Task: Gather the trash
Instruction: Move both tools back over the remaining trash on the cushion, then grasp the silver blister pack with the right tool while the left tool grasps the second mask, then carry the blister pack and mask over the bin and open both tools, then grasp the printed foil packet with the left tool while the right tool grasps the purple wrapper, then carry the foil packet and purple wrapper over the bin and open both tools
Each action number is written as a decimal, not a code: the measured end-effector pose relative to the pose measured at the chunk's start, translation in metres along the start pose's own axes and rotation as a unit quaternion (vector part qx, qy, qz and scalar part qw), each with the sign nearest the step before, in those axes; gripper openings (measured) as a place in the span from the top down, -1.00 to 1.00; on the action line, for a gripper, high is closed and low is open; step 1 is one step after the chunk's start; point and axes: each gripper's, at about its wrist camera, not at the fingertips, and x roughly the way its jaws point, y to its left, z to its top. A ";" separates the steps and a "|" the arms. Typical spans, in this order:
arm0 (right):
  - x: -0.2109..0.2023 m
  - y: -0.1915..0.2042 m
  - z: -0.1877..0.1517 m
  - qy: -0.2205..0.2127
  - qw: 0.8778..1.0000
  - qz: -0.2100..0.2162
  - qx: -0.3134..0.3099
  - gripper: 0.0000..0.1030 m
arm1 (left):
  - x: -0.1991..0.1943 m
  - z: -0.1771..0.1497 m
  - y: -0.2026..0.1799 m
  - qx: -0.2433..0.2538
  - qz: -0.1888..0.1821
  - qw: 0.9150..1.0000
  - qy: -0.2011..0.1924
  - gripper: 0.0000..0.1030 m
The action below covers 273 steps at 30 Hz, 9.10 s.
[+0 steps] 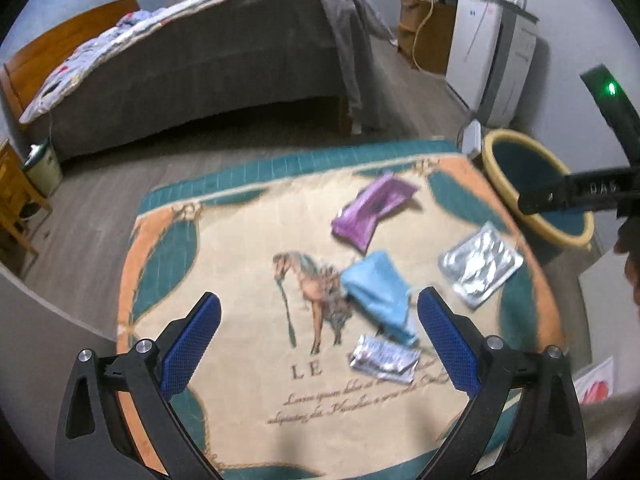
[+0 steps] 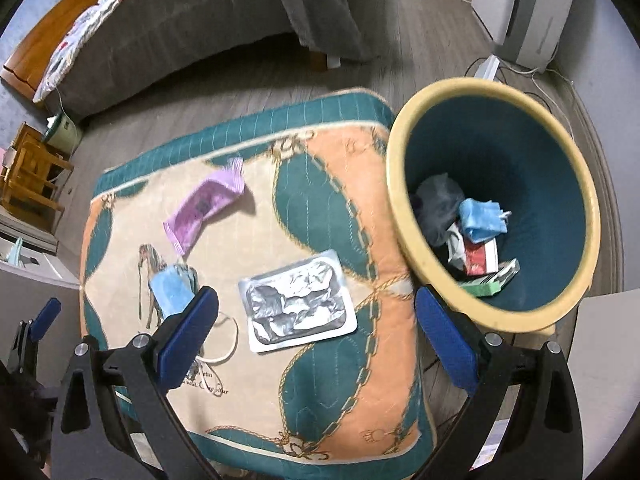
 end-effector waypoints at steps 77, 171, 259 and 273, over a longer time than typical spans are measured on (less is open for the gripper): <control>-0.031 0.021 0.046 -0.098 0.993 -0.031 -0.055 -0.31 | 0.042 0.047 -0.064 0.046 -0.101 0.994 -0.019 0.72; -0.002 0.035 0.033 -0.062 0.995 -0.010 -0.082 -0.86 | 0.077 -0.039 -0.048 0.083 -0.064 0.989 0.107 -0.16; -0.037 -0.208 0.048 -0.099 0.987 -0.077 0.101 0.66 | 0.069 0.063 -0.262 0.189 -0.162 0.969 0.007 -0.16; -0.043 -0.233 0.050 -0.133 0.978 -0.028 0.159 0.18 | 0.088 0.112 -0.290 0.224 -0.136 0.963 -0.056 -0.62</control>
